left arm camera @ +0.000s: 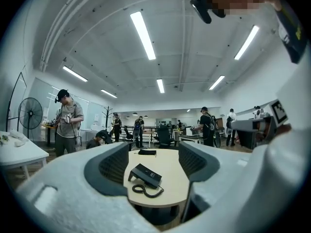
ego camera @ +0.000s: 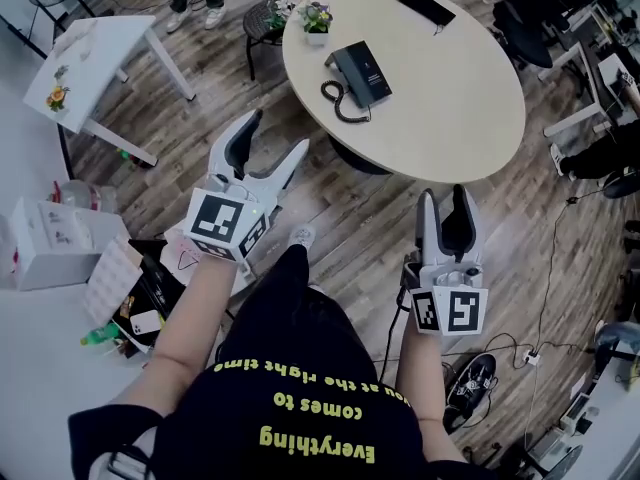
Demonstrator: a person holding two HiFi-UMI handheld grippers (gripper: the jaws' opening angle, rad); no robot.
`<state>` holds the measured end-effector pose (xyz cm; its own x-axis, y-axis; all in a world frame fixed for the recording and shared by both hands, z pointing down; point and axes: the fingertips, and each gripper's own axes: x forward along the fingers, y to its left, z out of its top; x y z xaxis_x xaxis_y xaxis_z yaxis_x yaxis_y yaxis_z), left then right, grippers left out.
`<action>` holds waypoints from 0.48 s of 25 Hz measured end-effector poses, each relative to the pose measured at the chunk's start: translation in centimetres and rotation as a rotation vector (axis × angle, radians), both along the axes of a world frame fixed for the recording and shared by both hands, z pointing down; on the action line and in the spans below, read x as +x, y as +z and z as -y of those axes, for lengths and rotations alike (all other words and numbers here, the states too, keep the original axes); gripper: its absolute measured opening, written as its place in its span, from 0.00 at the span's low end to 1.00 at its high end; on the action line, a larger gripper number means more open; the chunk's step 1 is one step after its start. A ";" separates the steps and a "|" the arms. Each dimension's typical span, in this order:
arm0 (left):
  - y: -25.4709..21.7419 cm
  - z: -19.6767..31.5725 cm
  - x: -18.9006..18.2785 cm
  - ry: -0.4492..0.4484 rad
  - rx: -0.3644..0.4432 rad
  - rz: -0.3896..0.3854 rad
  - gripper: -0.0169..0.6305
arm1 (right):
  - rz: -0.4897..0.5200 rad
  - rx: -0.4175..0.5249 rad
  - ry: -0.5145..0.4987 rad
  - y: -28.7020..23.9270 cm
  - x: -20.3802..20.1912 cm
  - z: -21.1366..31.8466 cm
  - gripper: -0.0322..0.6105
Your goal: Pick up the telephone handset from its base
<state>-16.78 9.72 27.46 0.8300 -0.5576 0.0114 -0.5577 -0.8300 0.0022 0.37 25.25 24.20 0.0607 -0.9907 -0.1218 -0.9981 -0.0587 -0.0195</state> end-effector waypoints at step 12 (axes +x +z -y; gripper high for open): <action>-1.0 13.3 3.9 -0.030 0.038 -0.022 0.55 | -0.026 0.019 0.020 -1.5 4.0 12.9 0.36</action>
